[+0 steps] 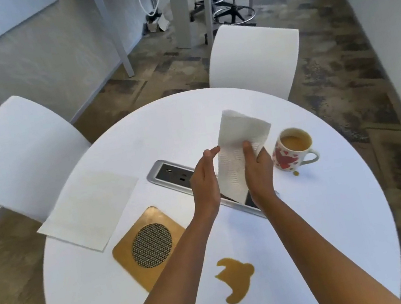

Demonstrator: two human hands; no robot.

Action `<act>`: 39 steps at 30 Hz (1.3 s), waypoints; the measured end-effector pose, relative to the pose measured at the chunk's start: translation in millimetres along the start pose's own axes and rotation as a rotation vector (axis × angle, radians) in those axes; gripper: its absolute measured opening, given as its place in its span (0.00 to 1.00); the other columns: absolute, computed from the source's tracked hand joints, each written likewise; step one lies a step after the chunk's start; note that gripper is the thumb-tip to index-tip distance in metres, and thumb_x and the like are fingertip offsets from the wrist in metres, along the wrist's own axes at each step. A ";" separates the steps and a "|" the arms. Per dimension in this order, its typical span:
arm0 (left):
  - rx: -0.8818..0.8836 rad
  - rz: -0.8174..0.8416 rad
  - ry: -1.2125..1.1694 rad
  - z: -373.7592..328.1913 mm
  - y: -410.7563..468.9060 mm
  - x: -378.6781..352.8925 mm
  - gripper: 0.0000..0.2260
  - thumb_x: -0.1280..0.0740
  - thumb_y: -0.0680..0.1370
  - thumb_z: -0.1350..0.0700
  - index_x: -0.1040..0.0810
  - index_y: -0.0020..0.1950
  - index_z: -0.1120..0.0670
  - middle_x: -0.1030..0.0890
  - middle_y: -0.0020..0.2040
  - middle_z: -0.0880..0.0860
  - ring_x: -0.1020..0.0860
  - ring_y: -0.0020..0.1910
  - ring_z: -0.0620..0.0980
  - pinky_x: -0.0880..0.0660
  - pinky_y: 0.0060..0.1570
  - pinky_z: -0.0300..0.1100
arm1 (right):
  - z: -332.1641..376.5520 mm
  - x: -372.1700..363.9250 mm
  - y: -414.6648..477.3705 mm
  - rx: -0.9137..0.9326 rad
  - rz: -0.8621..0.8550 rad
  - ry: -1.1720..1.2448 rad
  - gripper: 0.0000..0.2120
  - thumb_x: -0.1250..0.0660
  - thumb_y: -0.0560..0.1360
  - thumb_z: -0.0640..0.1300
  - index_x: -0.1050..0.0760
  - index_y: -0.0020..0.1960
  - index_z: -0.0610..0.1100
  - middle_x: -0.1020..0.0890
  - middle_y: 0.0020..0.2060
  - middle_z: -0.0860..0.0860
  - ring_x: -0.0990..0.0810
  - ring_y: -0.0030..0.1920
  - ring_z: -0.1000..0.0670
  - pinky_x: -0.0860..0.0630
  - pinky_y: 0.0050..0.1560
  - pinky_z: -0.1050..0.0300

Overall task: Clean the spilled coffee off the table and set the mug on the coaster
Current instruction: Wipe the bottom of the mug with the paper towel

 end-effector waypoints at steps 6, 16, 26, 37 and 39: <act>-0.096 0.072 0.171 17.0 15.9 -58.9 0.12 0.39 0.79 0.47 0.22 0.59 0.46 0.22 0.58 0.39 0.27 0.57 0.31 0.34 0.52 0.21 | 15.6 90.9 43.0 0.145 -0.195 -0.105 0.12 0.47 0.81 0.41 0.28 0.61 0.45 0.22 0.49 0.54 0.25 0.48 0.56 0.31 0.55 0.61; -0.226 0.267 0.496 51.9 45.4 -146.8 0.24 0.29 0.73 0.54 0.31 0.68 0.51 0.27 0.67 0.48 0.30 0.65 0.49 0.33 0.66 0.49 | 1.7 198.8 106.2 0.139 -0.324 -0.233 0.17 0.44 0.75 0.37 0.24 0.56 0.53 0.23 0.47 0.53 0.24 0.52 0.50 0.26 0.55 0.54; -0.098 0.366 0.403 81.5 65.3 -197.0 0.48 0.23 0.59 0.47 0.44 0.74 0.50 0.33 0.70 0.53 0.34 0.69 0.50 0.32 0.65 0.47 | -45.4 239.0 130.0 -0.021 -0.300 -0.363 0.18 0.43 0.74 0.41 0.24 0.62 0.46 0.27 0.50 0.48 0.26 0.54 0.46 0.27 0.57 0.49; -0.119 0.324 0.348 102.6 76.7 -206.8 0.46 0.18 0.58 0.57 0.40 0.69 0.50 0.29 0.65 0.49 0.28 0.62 0.45 0.30 0.56 0.28 | -92.7 236.1 139.3 -0.169 -0.218 -0.216 0.18 0.43 0.78 0.57 0.22 0.59 0.50 0.27 0.52 0.53 0.28 0.62 0.48 0.32 0.66 0.47; -0.147 0.283 0.368 101.3 77.1 -205.8 0.42 0.18 0.58 0.56 0.35 0.67 0.51 0.27 0.64 0.47 0.27 0.61 0.43 0.29 0.56 0.30 | -99.1 235.0 140.9 -0.187 -0.200 -0.160 0.15 0.39 0.78 0.52 0.25 0.63 0.52 0.26 0.58 0.52 0.28 0.64 0.49 0.32 0.68 0.47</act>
Point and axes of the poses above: each hand's wrist, its own y-axis towards the middle knuckle, its own x-axis out of the back of the hand, z = x × y, the point moved 6 cm from there along y, towards the middle knuckle
